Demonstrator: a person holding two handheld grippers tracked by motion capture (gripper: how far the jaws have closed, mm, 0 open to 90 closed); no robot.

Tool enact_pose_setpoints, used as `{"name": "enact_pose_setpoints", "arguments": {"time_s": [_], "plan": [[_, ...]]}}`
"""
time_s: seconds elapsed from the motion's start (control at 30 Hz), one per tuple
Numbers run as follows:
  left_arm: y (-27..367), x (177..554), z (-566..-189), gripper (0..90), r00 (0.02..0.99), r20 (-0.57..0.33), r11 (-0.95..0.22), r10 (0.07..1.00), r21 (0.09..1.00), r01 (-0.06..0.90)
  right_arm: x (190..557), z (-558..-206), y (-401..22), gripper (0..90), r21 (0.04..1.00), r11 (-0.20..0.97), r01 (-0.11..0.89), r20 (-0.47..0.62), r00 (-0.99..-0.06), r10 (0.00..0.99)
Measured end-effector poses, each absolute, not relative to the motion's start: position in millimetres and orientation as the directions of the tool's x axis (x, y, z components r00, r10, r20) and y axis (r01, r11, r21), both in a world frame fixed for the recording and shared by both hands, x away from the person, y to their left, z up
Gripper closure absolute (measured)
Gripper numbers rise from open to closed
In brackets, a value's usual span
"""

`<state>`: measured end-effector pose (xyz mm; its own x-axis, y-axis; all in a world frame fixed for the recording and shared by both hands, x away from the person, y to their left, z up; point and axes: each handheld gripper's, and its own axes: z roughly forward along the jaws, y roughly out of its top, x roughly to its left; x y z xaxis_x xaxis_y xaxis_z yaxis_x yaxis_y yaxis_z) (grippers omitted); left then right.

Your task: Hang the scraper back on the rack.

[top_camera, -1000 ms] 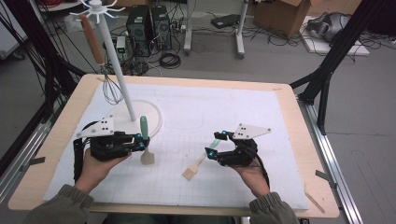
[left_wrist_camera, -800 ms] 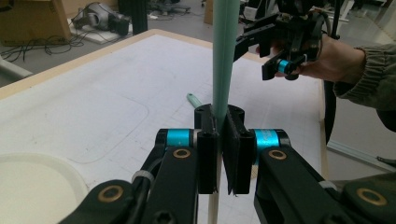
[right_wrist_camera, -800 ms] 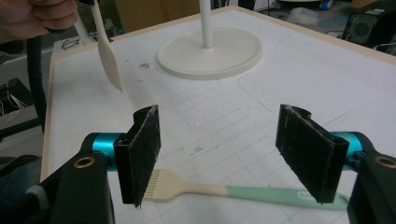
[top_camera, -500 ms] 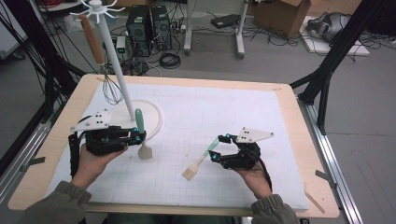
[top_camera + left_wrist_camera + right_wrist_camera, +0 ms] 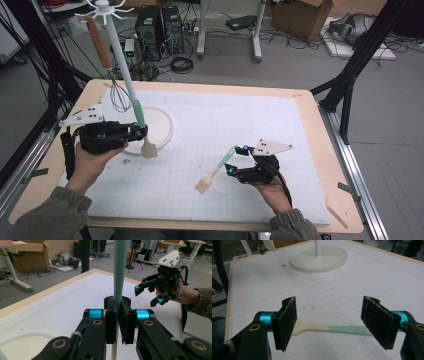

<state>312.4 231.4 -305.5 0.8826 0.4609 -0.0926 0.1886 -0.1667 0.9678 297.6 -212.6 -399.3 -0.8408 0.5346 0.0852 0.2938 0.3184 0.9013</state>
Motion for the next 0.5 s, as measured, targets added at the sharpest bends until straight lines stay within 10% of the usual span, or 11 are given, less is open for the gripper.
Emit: {"name": "enact_pose_setpoints", "arguments": {"time_s": [0.5], "plan": [[241, 325, -276, 84.2, 0.873, -0.088, -0.141, 0.479, 0.974, 0.175, 299, -403, -214, 27.1, 0.898, 0.323, 0.299, 0.081, -0.832, 0.548]]}}
